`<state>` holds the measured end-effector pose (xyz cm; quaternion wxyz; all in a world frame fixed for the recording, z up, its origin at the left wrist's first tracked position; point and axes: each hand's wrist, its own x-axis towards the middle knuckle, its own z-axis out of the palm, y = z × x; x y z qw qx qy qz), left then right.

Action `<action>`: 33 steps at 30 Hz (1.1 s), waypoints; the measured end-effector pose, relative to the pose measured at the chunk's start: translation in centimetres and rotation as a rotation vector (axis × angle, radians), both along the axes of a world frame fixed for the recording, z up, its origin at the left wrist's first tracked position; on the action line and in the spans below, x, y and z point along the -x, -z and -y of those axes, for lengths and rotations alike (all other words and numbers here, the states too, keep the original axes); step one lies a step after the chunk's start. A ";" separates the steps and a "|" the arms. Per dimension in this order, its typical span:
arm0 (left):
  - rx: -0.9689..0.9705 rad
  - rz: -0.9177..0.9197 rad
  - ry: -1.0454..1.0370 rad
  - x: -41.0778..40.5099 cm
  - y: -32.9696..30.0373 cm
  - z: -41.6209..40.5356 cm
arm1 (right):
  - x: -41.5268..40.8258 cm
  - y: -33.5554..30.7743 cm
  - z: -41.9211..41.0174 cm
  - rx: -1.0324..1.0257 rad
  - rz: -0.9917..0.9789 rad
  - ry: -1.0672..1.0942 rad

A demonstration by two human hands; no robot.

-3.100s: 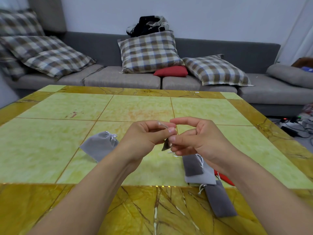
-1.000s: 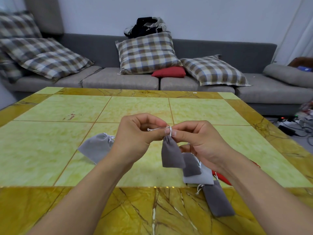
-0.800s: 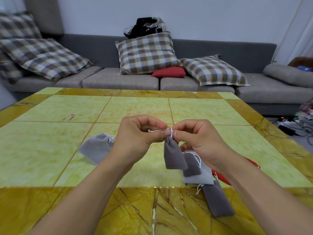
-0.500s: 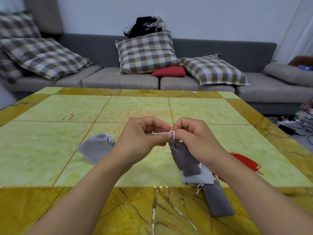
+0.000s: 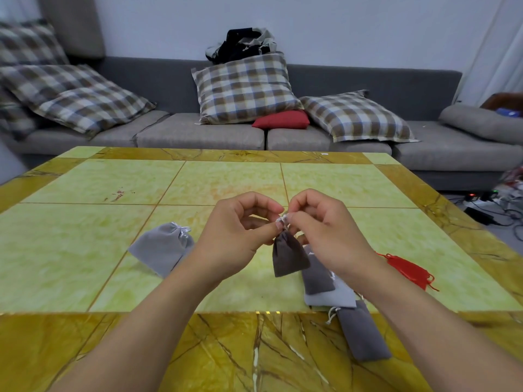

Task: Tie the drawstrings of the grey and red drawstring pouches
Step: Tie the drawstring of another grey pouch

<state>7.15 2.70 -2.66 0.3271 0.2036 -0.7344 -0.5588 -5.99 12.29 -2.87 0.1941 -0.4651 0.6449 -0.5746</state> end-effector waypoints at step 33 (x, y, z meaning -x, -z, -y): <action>0.116 0.148 0.090 -0.7 -0.1 1.2 | 1.7 -0.7 -0.7 0.007 0.497 -0.210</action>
